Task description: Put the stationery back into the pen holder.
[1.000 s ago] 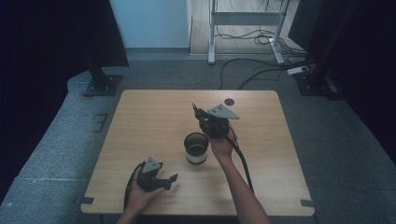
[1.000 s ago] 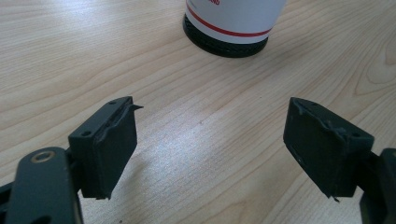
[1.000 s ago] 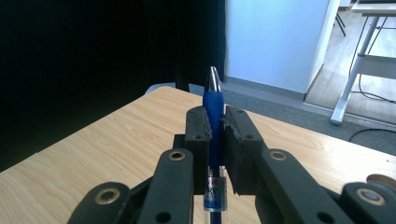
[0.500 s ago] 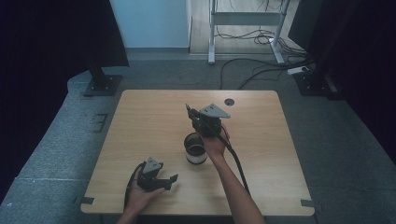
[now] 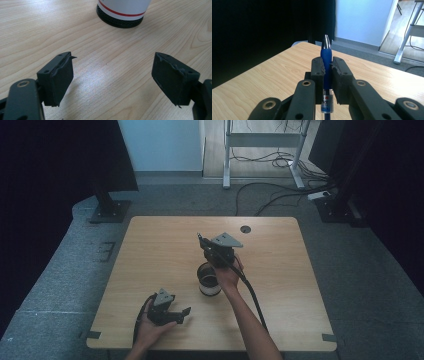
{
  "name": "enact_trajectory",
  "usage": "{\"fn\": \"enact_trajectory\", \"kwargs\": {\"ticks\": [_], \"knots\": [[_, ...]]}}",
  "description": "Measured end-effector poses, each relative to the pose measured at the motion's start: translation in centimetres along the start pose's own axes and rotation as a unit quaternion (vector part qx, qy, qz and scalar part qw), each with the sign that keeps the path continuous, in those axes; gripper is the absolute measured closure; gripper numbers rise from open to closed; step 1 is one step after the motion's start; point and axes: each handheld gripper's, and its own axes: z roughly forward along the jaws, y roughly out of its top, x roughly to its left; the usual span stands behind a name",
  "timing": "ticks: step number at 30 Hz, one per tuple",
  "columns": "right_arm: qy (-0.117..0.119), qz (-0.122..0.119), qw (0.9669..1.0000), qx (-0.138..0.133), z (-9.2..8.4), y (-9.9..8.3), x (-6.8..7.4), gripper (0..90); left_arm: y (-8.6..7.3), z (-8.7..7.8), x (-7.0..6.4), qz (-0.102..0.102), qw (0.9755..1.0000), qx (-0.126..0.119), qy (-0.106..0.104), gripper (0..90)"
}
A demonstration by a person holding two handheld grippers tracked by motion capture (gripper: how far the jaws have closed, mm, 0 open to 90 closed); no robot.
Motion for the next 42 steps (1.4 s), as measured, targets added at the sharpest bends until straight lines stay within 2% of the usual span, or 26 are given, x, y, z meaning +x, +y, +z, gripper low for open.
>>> {"fn": "enact_trajectory", "kwargs": {"ticks": [22, 42], "knots": [[-0.006, 0.004, 0.9999, 0.013, -0.7, -2.9, -0.8, 78.1, -0.1, 0.5, -0.3, 0.007, 0.9999, 0.012, -0.004, 18.0], [-0.005, 0.002, 0.9998, 0.018, -1.1, -4.9, -0.8, 77.7, -0.2, 0.8, -0.4, 0.010, 0.9997, 0.020, -0.005, 18.0]]}}
